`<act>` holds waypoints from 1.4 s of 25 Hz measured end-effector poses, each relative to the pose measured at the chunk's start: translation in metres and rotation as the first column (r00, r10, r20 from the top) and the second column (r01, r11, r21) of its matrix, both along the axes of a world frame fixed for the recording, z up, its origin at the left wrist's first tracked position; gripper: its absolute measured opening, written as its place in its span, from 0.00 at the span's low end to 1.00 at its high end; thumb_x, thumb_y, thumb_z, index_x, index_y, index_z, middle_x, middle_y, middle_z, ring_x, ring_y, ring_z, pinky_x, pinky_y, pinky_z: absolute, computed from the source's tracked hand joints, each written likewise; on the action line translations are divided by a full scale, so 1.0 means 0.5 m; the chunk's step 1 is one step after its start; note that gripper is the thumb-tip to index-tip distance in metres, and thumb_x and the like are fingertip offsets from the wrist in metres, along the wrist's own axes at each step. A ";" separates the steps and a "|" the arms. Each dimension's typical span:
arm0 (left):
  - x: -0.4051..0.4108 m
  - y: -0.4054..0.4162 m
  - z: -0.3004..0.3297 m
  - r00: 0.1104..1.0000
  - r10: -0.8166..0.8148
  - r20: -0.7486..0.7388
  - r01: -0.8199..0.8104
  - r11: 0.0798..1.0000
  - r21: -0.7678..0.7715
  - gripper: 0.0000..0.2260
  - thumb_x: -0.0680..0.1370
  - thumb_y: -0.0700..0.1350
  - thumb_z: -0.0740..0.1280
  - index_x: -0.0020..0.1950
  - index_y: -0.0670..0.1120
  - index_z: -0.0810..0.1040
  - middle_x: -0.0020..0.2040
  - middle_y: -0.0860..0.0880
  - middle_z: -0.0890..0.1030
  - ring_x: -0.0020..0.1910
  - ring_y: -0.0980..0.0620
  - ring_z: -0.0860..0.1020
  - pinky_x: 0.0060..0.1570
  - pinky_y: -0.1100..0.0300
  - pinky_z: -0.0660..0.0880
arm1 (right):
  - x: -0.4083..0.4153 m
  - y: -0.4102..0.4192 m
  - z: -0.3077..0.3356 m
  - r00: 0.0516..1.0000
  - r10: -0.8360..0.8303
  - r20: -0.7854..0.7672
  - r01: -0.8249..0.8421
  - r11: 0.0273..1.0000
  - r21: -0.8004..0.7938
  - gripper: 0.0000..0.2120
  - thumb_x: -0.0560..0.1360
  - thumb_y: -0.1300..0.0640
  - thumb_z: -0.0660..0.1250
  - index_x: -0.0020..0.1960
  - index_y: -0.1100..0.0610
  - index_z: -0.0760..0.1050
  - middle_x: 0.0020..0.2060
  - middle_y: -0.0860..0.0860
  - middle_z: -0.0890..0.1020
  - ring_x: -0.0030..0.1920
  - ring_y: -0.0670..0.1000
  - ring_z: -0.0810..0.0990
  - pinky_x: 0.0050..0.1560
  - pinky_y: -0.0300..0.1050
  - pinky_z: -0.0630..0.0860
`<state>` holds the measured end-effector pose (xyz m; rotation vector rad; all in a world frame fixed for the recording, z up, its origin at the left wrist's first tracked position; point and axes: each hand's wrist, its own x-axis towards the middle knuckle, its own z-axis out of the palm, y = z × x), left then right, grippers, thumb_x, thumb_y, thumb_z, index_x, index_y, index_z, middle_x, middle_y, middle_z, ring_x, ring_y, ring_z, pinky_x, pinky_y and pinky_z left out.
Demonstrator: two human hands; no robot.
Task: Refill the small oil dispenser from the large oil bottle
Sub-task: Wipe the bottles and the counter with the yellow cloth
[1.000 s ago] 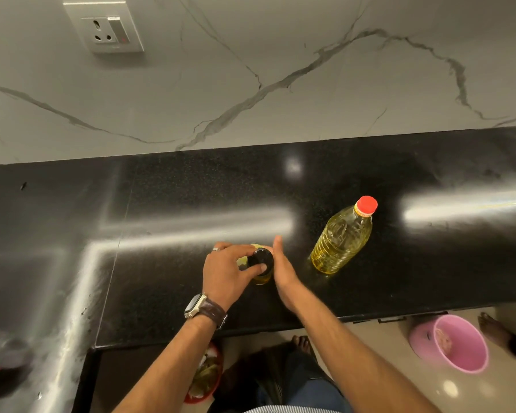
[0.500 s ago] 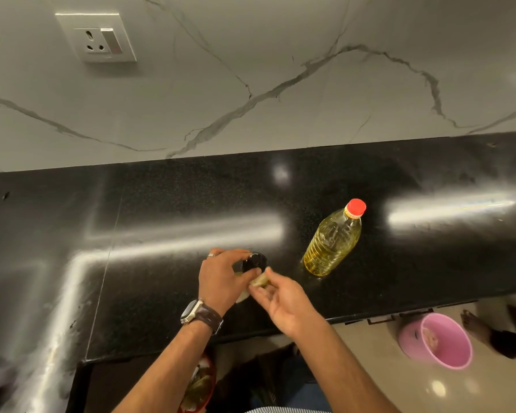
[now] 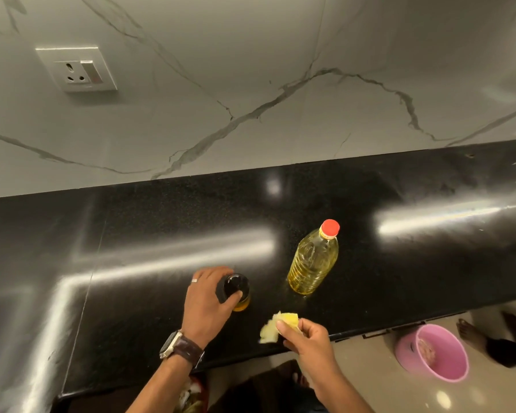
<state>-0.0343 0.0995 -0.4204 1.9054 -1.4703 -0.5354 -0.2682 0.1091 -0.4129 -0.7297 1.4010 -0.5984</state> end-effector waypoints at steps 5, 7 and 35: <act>-0.060 0.003 0.043 0.994 0.101 -0.042 -0.108 0.971 -0.212 0.26 0.73 0.45 0.79 0.69 0.51 0.76 0.69 0.53 0.77 0.70 0.53 0.73 0.69 0.47 0.72 | -0.102 -0.021 0.073 0.979 0.034 -0.201 -0.085 0.964 -0.251 0.07 0.71 0.58 0.81 0.43 0.57 0.83 0.39 0.50 0.86 0.44 0.51 0.85 0.40 0.42 0.82; -0.121 -0.024 0.084 0.991 0.040 -0.125 -0.071 0.963 -0.260 0.25 0.74 0.52 0.76 0.69 0.52 0.76 0.67 0.55 0.77 0.69 0.57 0.74 0.68 0.53 0.73 | -0.137 -0.041 0.125 0.974 -0.011 -0.227 -0.070 0.936 -0.346 0.09 0.69 0.56 0.81 0.43 0.57 0.82 0.38 0.48 0.85 0.42 0.49 0.85 0.36 0.40 0.81; -0.292 -0.190 0.104 0.973 -0.155 -0.169 0.109 0.961 -0.252 0.19 0.70 0.62 0.74 0.59 0.58 0.79 0.52 0.60 0.83 0.50 0.58 0.81 0.46 0.51 0.81 | -0.105 -0.321 0.267 0.643 -0.008 -0.766 -0.752 0.182 -0.633 0.12 0.83 0.49 0.67 0.57 0.54 0.85 0.48 0.48 0.87 0.46 0.46 0.86 0.47 0.44 0.84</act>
